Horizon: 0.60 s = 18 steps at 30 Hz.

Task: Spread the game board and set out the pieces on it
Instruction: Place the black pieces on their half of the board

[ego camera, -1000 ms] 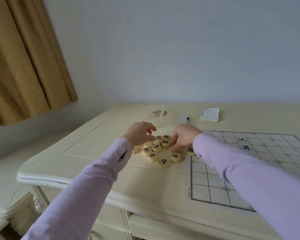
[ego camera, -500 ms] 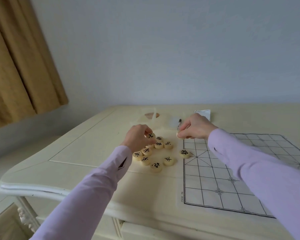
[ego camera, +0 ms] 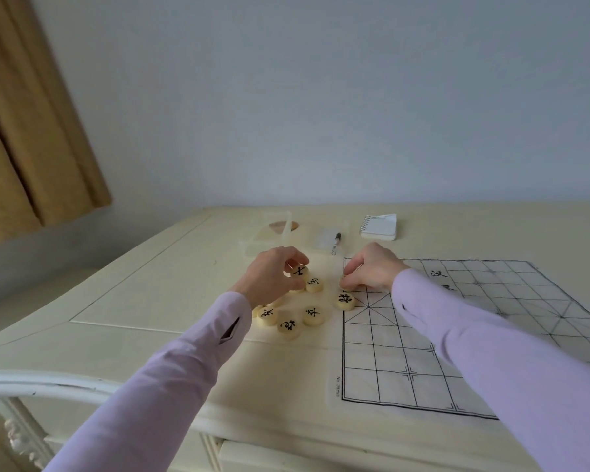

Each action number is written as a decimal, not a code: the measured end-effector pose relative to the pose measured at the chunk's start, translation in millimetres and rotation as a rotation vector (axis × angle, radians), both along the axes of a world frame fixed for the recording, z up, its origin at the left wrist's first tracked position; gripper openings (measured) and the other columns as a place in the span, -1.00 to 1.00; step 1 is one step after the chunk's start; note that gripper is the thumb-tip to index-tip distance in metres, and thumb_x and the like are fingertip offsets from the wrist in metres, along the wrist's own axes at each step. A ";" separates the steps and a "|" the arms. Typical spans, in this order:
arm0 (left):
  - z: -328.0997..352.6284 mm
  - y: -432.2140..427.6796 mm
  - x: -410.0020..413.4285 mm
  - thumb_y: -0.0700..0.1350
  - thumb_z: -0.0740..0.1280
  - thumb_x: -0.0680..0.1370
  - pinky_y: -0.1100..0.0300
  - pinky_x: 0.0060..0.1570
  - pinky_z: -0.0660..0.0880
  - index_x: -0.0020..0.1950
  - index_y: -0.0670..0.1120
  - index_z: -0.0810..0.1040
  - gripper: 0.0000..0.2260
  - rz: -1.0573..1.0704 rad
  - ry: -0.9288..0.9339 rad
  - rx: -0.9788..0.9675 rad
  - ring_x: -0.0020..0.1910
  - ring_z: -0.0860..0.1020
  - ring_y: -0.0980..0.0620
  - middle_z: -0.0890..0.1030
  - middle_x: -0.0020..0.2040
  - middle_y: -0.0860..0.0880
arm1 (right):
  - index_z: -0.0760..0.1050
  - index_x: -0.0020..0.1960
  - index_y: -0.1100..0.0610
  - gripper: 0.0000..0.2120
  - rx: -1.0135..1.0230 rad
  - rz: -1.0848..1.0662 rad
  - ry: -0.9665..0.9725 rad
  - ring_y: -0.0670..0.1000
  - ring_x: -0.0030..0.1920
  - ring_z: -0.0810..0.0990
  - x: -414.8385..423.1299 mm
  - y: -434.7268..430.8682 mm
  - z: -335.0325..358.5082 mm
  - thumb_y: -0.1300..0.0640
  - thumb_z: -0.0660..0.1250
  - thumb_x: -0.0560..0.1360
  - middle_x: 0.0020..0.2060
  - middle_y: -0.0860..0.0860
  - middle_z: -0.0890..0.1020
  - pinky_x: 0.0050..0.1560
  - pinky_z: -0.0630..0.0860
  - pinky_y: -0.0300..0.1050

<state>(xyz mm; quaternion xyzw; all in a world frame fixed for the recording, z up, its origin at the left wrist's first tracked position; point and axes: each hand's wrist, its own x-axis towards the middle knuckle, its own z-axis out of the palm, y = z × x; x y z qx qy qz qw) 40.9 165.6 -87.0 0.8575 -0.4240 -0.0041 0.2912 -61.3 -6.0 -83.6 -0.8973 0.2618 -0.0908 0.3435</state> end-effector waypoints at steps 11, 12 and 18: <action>13.7 0.9 -38.2 -0.01 0.54 0.35 0.45 -0.12 0.42 0.05 0.01 0.59 -0.68 -0.200 0.078 0.100 -0.15 0.51 0.20 0.58 -0.13 0.14 | 0.59 0.04 0.32 -0.78 0.290 -0.156 -0.138 0.05 -0.26 0.55 -5.7 -7.6 1.5 0.23 0.38 0.43 -0.28 0.12 0.57 -0.06 0.60 -0.03; 11.7 -1.1 -44.2 -0.01 0.54 0.35 0.47 -0.14 0.41 0.06 0.01 0.58 -0.68 -0.223 0.061 0.122 -0.16 0.51 0.21 0.58 -0.12 0.13 | 0.57 0.07 0.33 -0.77 0.336 -0.152 -0.144 0.03 -0.28 0.55 -8.5 -4.4 3.3 0.25 0.38 0.45 -0.30 0.10 0.56 -0.11 0.59 -0.05; -0.1 -8.9 -60.1 0.00 0.53 0.35 0.34 -0.10 0.40 0.05 0.00 0.58 -0.68 -0.244 0.021 0.176 -0.05 0.49 0.12 0.60 0.00 0.06 | 0.50 0.16 0.42 -0.69 0.463 -0.114 -0.146 -0.02 -0.37 0.46 -21.6 6.1 4.1 0.29 0.35 0.47 -0.33 0.10 0.49 -0.28 0.47 -0.20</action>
